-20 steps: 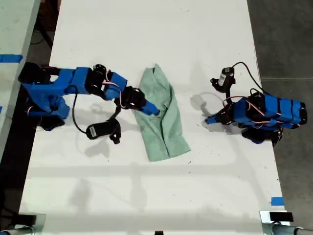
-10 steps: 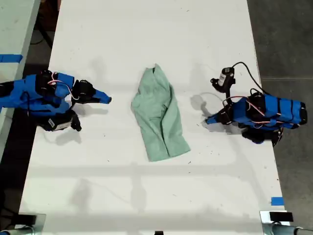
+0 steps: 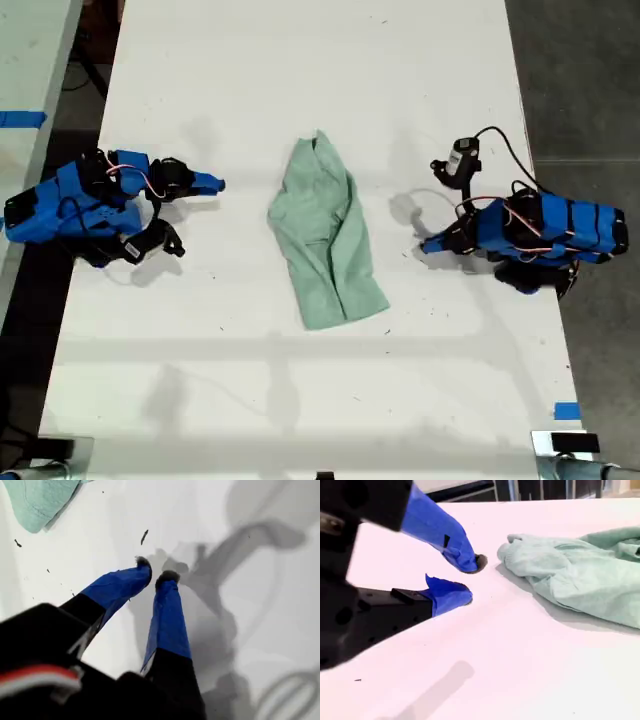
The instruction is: Fold t shirt
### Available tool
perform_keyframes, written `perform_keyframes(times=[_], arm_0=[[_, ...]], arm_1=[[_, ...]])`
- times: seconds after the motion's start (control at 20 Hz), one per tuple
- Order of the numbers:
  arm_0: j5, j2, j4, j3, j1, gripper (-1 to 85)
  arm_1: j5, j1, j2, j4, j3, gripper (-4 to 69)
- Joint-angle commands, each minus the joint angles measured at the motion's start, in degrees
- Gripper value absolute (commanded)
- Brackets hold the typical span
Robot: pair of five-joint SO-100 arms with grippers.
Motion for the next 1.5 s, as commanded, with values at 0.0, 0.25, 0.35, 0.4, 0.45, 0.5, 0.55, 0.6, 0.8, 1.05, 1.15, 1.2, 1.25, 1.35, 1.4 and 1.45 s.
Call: perform_keyframes(times=[0.0, 0.25, 0.35, 0.4, 0.45, 0.5, 0.55, 0.6, 0.8, 1.05, 1.15, 1.2, 1.25, 1.35, 1.4, 1.45], arm_0=[[0.4, 0.6, 0.1, 2.4, -4.7, 5.9], [0.4, 0.6, 0.1, 2.4, -6.2, 5.9], [0.4, 0.6, 0.1, 2.4, -6.0, 5.9], [0.4, 0.6, 0.1, 2.4, -5.8, 5.9], [0.4, 0.6, 0.1, 2.4, -5.7, 5.9], [0.4, 0.6, 0.1, 2.4, -5.7, 5.9], [0.4, 0.6, 0.1, 2.4, -5.6, 5.9], [0.4, 0.6, 0.1, 2.4, -5.6, 5.9], [0.4, 0.6, 0.1, 2.4, -5.6, 5.9], [0.4, 0.6, 0.1, 2.4, -5.5, 5.9], [0.4, 0.6, 0.1, 2.4, -5.5, 5.9], [0.4, 0.6, 0.1, 2.4, -5.5, 5.9], [0.4, 0.6, 0.1, 2.4, -5.4, 5.9], [0.4, 0.6, 0.1, 2.4, -5.4, 5.9], [0.4, 0.6, 0.1, 2.4, -5.4, 5.9], [0.4, 0.6, 0.1, 2.4, -5.4, 5.9]], arm_1=[[-0.7, -0.1, 0.6, -0.3, 2.5, 5.3], [-0.7, -0.1, 0.6, -0.3, 2.5, 5.3], [-0.7, -0.1, 0.6, -0.3, 2.5, 5.3], [-0.7, -0.1, 0.6, -0.3, 2.5, 5.3], [-0.7, -0.1, 0.6, -0.3, 2.5, 5.3], [-0.7, -0.1, 0.6, -0.3, 2.5, 5.3], [-0.7, -0.1, 0.6, -0.3, 2.5, 5.3], [-0.7, -0.1, 0.6, -0.3, 2.5, 5.3], [-0.7, -0.1, 0.6, -0.3, 2.5, 5.3], [-0.7, -0.1, 0.6, -0.3, 2.5, 5.3], [-0.7, -0.1, 0.6, -0.3, 2.5, 5.3], [-0.7, -0.1, 0.6, -0.3, 2.5, 5.3], [-0.7, -0.1, 0.6, -0.3, 2.5, 5.3], [-0.7, -0.1, 0.6, -0.3, 2.5, 5.3], [-0.7, -0.1, 0.6, -0.3, 2.5, 5.3], [-0.7, -0.1, 0.6, -0.3, 2.5, 5.3]])
